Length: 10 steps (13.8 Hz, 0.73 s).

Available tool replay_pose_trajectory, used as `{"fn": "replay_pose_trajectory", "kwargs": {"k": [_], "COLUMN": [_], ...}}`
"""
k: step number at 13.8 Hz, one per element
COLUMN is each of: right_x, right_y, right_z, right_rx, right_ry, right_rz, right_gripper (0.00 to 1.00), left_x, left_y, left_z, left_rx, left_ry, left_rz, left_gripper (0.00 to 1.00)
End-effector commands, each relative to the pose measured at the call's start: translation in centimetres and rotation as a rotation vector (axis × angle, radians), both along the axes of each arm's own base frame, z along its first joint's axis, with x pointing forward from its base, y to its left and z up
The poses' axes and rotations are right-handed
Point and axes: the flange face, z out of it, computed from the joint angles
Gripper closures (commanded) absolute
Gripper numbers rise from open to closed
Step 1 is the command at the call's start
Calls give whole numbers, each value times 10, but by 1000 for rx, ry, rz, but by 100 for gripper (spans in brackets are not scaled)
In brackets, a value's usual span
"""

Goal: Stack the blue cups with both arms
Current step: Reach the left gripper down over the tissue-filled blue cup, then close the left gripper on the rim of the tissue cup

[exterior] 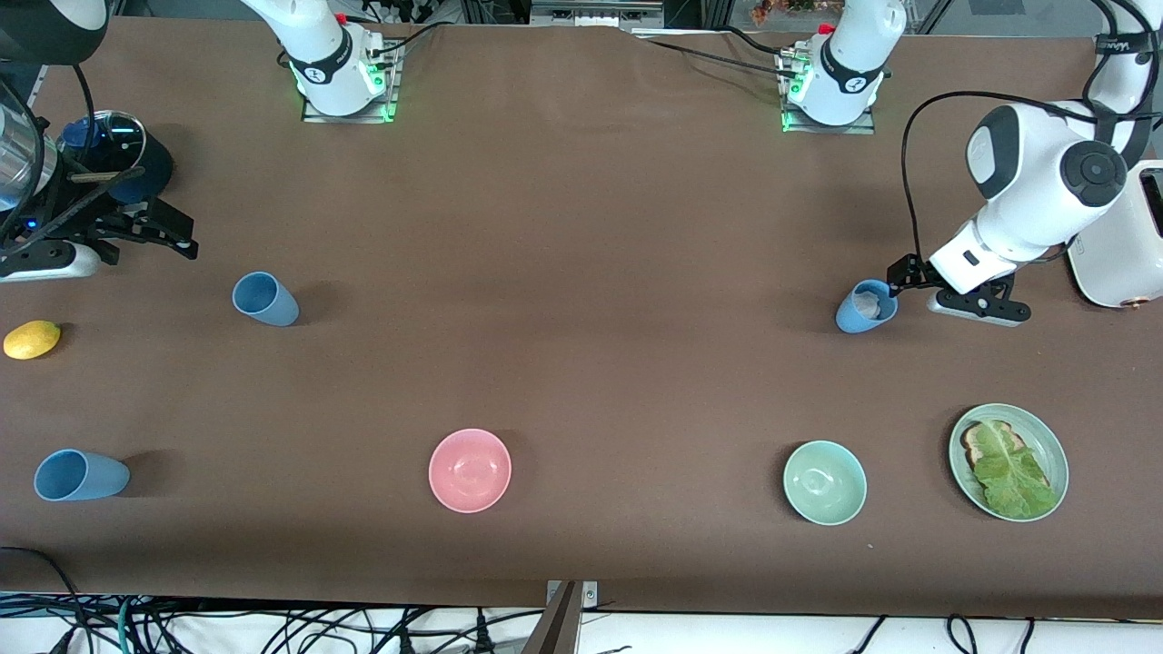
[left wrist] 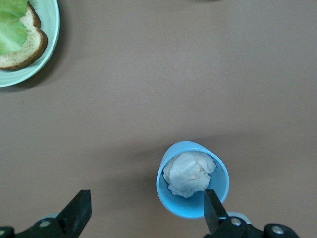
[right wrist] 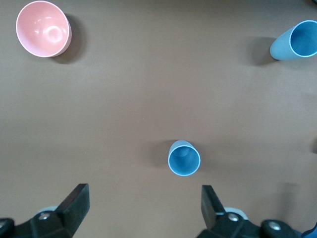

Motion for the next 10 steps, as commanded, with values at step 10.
{"fn": "replay_pose_trajectory", "kwargs": {"k": [10], "right_x": [-1], "right_y": [-2], "right_z": [2], "right_rx": [2], "right_ry": [-13], "right_rz": [-15], "right_gripper": [0], "left_x": [-34], "left_y": [2], "left_z": [-69], "left_rx": [18], "left_ry": [-89], "left_rz": [-10], "left_gripper": [0]}}
